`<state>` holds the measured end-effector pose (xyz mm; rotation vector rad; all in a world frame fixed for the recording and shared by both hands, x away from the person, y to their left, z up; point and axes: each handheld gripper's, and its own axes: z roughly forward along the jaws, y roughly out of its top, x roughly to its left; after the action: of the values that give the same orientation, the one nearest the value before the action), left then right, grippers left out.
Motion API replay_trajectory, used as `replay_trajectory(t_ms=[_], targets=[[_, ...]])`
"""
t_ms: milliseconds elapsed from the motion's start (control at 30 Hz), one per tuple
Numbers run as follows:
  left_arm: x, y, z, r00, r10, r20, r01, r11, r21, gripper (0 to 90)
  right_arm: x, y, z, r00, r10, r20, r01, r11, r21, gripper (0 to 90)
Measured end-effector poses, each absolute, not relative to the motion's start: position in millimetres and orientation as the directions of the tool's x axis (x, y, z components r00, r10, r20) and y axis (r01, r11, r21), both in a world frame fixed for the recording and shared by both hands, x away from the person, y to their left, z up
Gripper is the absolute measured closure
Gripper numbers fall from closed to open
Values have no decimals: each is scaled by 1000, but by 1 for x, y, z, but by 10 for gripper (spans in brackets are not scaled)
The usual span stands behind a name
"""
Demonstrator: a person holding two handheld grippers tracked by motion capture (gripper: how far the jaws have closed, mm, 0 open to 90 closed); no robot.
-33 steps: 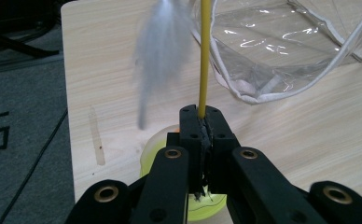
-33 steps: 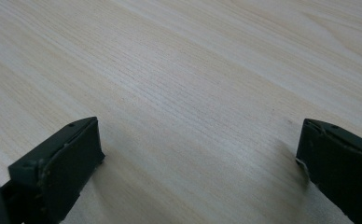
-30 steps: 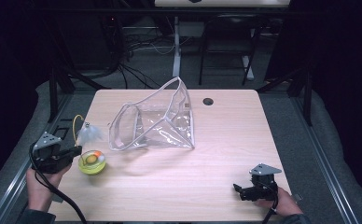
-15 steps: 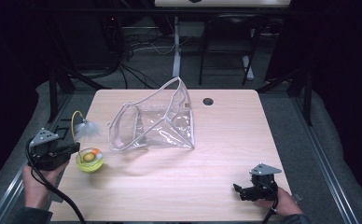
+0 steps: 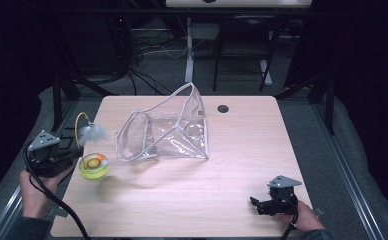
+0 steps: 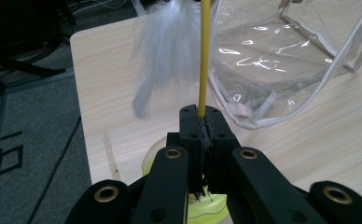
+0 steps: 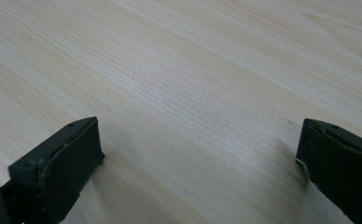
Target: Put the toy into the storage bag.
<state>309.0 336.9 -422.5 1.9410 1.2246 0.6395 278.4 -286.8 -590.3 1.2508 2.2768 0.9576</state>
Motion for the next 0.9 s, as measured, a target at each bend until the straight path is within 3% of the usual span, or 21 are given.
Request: replay_trajectory(t_ms=[900], targets=[[321, 331, -397, 445, 894, 51, 498, -294, 816, 880, 278, -287, -590, -537, 843, 3, 592, 375, 713, 0]])
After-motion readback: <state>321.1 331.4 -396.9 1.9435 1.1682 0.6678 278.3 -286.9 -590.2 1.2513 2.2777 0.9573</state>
